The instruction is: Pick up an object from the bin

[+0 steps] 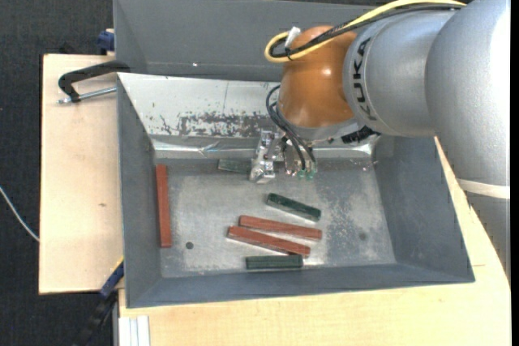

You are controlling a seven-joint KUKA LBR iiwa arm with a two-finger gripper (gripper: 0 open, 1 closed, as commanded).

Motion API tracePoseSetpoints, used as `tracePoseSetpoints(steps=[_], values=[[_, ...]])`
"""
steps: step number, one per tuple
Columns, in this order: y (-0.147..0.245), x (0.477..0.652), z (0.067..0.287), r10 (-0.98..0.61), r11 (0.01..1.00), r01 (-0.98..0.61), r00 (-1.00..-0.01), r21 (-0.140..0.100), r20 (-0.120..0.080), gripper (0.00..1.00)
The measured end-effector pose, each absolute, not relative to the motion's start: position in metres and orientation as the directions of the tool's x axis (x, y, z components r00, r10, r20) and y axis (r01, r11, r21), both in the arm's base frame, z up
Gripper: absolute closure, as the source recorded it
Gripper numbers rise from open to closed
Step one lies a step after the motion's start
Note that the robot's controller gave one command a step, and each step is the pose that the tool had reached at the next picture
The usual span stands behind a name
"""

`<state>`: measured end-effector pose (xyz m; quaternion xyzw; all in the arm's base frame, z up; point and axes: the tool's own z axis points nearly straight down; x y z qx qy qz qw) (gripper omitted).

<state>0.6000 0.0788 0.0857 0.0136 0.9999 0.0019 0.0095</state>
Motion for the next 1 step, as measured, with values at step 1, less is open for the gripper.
tracePoseSetpoints(steps=[1], values=[[0.0876,0.6063,0.0841,0.038,0.999,0.038,-0.999,-0.009,-0.008,1.00]])
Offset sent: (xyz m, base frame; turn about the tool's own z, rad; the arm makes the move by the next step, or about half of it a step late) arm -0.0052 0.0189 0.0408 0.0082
